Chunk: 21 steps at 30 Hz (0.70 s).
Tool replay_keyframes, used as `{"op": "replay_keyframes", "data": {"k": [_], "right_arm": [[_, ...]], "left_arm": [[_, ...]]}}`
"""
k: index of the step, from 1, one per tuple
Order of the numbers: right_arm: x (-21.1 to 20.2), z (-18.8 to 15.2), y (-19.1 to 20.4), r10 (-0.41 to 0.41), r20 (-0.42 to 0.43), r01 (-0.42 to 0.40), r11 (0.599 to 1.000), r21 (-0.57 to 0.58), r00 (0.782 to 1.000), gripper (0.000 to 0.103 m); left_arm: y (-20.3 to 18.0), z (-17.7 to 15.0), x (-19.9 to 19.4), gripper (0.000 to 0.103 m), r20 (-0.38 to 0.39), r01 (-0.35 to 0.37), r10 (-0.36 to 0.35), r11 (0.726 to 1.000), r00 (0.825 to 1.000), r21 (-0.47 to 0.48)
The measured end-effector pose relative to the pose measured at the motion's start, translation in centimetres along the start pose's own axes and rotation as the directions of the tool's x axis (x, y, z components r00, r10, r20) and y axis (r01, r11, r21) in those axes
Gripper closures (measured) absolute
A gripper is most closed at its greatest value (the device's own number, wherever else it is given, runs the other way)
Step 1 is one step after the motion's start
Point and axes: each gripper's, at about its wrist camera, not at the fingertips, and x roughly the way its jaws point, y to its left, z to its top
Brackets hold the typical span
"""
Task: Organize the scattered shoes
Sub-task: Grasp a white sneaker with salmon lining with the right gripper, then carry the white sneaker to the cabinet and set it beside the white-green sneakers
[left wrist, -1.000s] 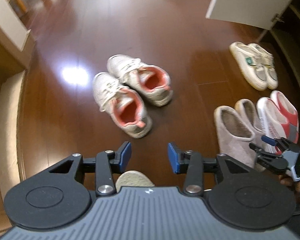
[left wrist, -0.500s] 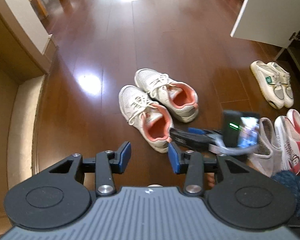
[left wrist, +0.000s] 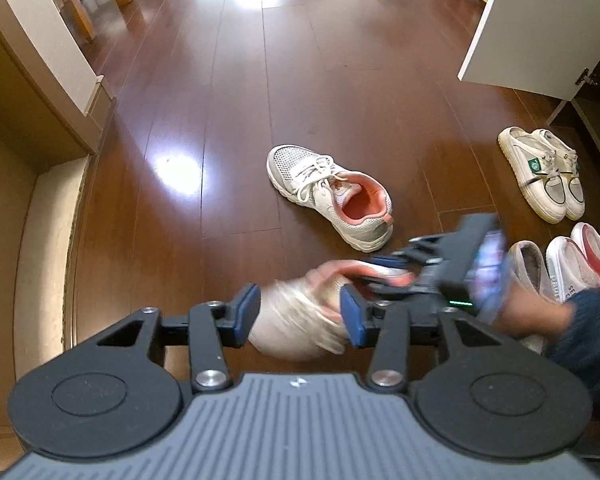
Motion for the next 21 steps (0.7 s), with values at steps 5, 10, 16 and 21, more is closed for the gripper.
{"op": "replay_keyframes", "data": {"k": [5, 10, 16, 21], "right_arm": [[-5.1, -2.0, -4.1, -0.028, -0.050, 0.012, 0.957, -0.290, 0.998, 0.080], [-6.2, -1.3, -9.3, -0.174, 0.029, 0.174, 0.926, -0.335, 0.984, 0.074], [-9.7, -3.0, -12.5, -0.399, 0.111, 0.302, 0.824, 0.480, 0.910, 0.041], [-8.4, -8.4, -10.3, -0.486, -0.021, 0.300, 0.505, 0.809, 0.874, 0.041]], "left_arm": [[-0.8, 0.5, 0.5, 0.046, -0.018, 0.009, -0.009, 1.000, 1.000, 0.014], [-2.1, 1.1, 0.7, 0.046, -0.017, 0.019, -0.018, 0.999, 1.000, 0.048], [-4.2, 1.5, 2.0, 0.044, 0.001, 0.066, -0.067, 0.985, 0.998, 0.158], [-6.4, 1.9, 4.4, 0.044, -0.003, 0.114, -0.118, 0.953, 0.993, 0.281]]}}
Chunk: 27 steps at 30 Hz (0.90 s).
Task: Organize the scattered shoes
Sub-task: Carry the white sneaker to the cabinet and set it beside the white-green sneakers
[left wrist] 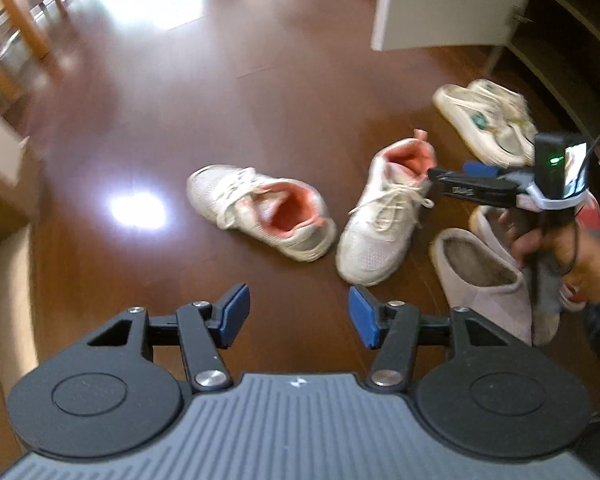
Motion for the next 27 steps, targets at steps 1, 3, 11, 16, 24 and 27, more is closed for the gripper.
{"op": "replay_keyframes", "data": {"k": [1, 3, 11, 16, 24, 27], "right_arm": [[0.4, -0.7, -0.3, -0.003, -0.005, 0.004, 0.997, 0.081, 1.000, 0.041], [1.5, -1.0, -0.9, -0.033, -0.010, 0.034, 0.970, 0.243, 0.999, 0.041], [7.7, 1.8, -2.3, -0.108, -0.147, 0.165, 0.872, 0.461, 0.983, 0.085], [11.1, 7.2, -4.0, 0.038, -0.101, -0.018, 0.981, 0.192, 0.994, 0.083], [3.5, 0.9, 0.9, 0.021, 0.020, -0.017, 0.981, -0.194, 1.000, 0.007], [5.1, -2.6, 3.3, -0.080, -0.047, 0.063, 0.954, -0.294, 0.996, 0.009]], "left_arm": [[-0.5, 0.2, 0.7, 0.044, 0.003, 0.017, -0.017, 0.999, 1.000, 0.029], [-1.2, 0.4, 1.8, 0.044, -0.004, 0.038, -0.038, 0.998, 0.999, 0.054], [-0.6, 1.0, 5.3, 0.044, -0.036, 0.097, -0.098, 0.995, 0.995, -0.008], [0.0, 1.1, 6.0, 0.044, -0.034, 0.103, -0.105, 0.994, 0.994, -0.043], [-0.6, 1.7, 6.0, 0.044, 0.007, 0.122, -0.122, 0.992, 0.993, -0.029], [-1.5, 2.0, 5.6, 0.044, 0.017, 0.132, -0.132, 0.991, 0.991, -0.003]]}}
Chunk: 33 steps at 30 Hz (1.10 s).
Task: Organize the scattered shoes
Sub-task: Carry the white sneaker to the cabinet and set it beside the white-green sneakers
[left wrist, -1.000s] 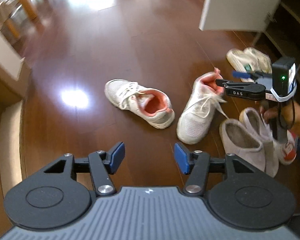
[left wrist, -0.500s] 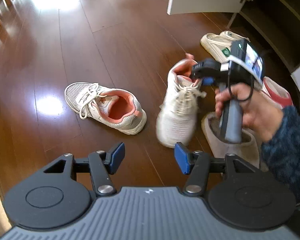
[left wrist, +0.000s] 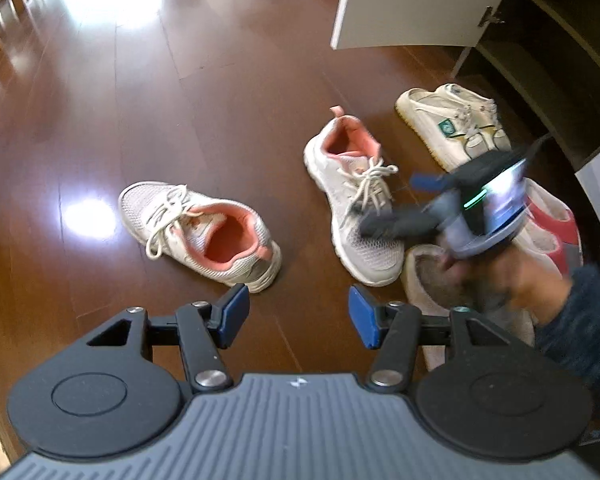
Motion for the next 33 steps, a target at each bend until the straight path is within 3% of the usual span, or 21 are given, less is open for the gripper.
{"op": "replay_keyframes", "data": {"k": [1, 3, 6, 9, 12, 17, 22, 28, 31, 33], "right_arm": [[0.9, -0.5, 0.7, -0.015, -0.016, 0.014, 1.000, -0.014, 1.000, 0.011], [2.3, -0.8, 1.3, -0.014, -0.008, 0.014, 1.000, -0.018, 1.000, 0.026], [3.5, 1.2, 0.6, 0.006, 0.014, -0.006, 1.000, -0.010, 1.000, 0.042], [5.0, 3.6, -1.8, 0.015, 0.034, -0.015, 1.000, 0.006, 0.999, 0.049], [6.7, 4.9, -4.9, -0.012, 0.055, 0.015, 0.998, -0.060, 0.998, 0.050], [6.5, 3.8, -9.6, -0.070, 0.054, 0.077, 0.988, -0.133, 0.996, 0.051], [5.8, 1.8, -12.4, -0.099, 0.066, 0.107, 0.987, -0.122, 0.993, 0.045], [5.2, 2.0, -11.6, -0.174, 0.111, 0.182, 0.981, -0.071, 0.979, 0.019], [2.6, 2.6, -12.1, -0.246, 0.150, 0.231, 0.967, 0.106, 0.958, 0.010], [-0.3, 1.5, -13.1, -0.215, 0.170, 0.173, 0.958, 0.230, 0.962, 0.009]], "left_arm": [[-0.2, 0.0, -0.1, 0.044, 0.003, -0.002, 0.002, 1.000, 1.000, 0.010], [-0.6, 0.0, -0.4, 0.044, 0.011, -0.016, 0.016, 0.999, 1.000, 0.029], [-0.5, 0.0, -0.6, 0.044, 0.023, -0.044, 0.043, 0.998, 0.999, 0.037], [0.1, 0.1, -0.4, 0.044, 0.011, -0.045, 0.045, 0.999, 0.999, 0.009], [0.4, 0.1, -0.4, 0.044, 0.003, -0.048, 0.048, 0.999, 0.999, -0.001], [0.7, 0.0, -0.2, 0.044, 0.000, -0.052, 0.052, 0.999, 0.999, -0.005], [0.4, -0.2, 0.3, 0.044, -0.014, -0.056, 0.056, 0.998, 0.998, 0.011], [0.6, -0.9, 2.1, 0.043, -0.006, -0.132, 0.133, 0.987, 0.991, 0.088], [1.8, -1.2, 4.5, 0.043, 0.020, -0.219, 0.220, 0.950, 0.975, 0.223], [2.3, -0.9, 6.5, 0.043, 0.065, -0.273, 0.269, 0.887, 0.961, 0.373]]}}
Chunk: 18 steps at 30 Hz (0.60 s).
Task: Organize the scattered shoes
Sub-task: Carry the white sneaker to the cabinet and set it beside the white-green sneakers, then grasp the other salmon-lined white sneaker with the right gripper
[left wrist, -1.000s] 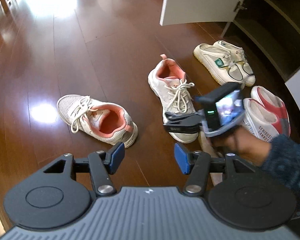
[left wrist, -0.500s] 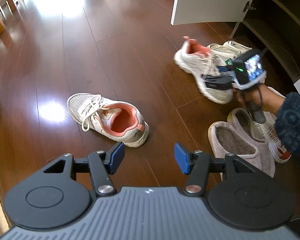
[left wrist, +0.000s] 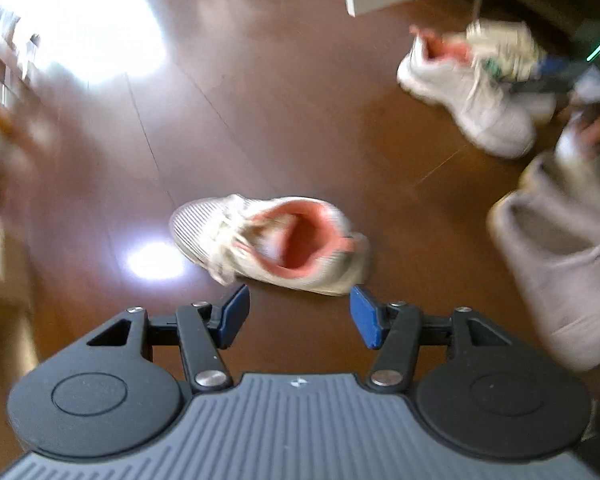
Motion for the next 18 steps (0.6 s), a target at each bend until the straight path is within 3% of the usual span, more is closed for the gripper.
{"op": "replay_keyframes", "data": {"k": [2, 4, 5, 6, 8, 10, 12, 13, 14, 15, 16, 18], "right_arm": [[-3.4, -0.8, -2.4, 0.057, 0.010, -0.057, 0.991, 0.119, 0.998, 0.008], [-6.8, -2.1, -4.8, 0.071, 0.010, -0.072, 0.985, 0.160, 0.997, 0.008], [-8.0, -2.7, -5.8, 0.067, 0.010, -0.068, 0.984, 0.165, 0.998, 0.008], [-8.9, -3.0, -6.5, 0.054, 0.009, -0.055, 0.985, 0.163, 0.998, 0.008], [-11.4, -3.6, -7.9, 0.013, -0.002, -0.012, 0.986, 0.166, 1.000, 0.008], [-13.2, -4.0, -9.0, -0.021, -0.016, 0.024, 0.984, 0.177, 1.000, 0.007], [-14.1, -4.3, -9.8, -0.035, -0.027, 0.040, 0.977, 0.208, 0.999, 0.007], [-14.4, -4.4, -10.2, -0.033, -0.036, 0.041, 0.970, 0.238, 0.999, 0.007], [-14.6, -4.4, -10.4, -0.031, -0.043, 0.041, 0.966, 0.255, 0.999, 0.007], [-14.6, -4.5, -10.3, -0.024, -0.050, 0.036, 0.964, 0.264, 0.998, 0.007], [-14.7, -4.5, -10.2, -0.016, -0.060, 0.032, 0.961, 0.273, 0.998, 0.007], [-14.5, -4.8, -9.5, 0.004, -0.074, 0.016, 0.963, 0.270, 0.997, 0.007]], "left_arm": [[-0.3, 0.6, 2.1, 0.043, 0.059, -0.052, 0.041, 0.979, 0.997, 0.198], [-0.8, 1.0, 3.3, 0.043, 0.093, -0.063, 0.035, 0.945, 0.995, 0.321], [-1.3, 1.4, 4.3, 0.043, 0.098, -0.048, 0.008, 0.910, 0.995, 0.412], [-1.9, 2.0, 6.0, 0.043, 0.081, -0.018, -0.029, 0.850, 0.996, 0.527], [-2.9, 2.6, 8.7, 0.043, 0.015, 0.019, -0.037, 0.768, 0.999, 0.641], [-3.8, 3.0, 10.7, 0.042, -0.022, 0.025, -0.013, 0.702, 1.000, 0.712], [-4.6, 3.1, 13.1, 0.042, -0.032, 0.000, 0.042, 0.612, 0.999, 0.791], [-5.1, 3.3, 14.2, 0.054, -0.044, 0.002, 0.060, 0.575, 0.997, 0.818], [-5.4, 3.9, 15.2, 0.076, -0.076, 0.024, 0.068, 0.572, 0.995, 0.820], [-5.6, 4.7, 15.8, 0.078, -0.108, 0.042, 0.075, 0.597, 0.991, 0.802], [-5.4, 5.8, 16.0, 0.078, -0.136, 0.064, 0.061, 0.648, 0.989, 0.759], [-4.0, 9.6, 16.3, 0.078, -0.212, 0.133, -0.012, 0.811, 0.977, 0.569]]}}
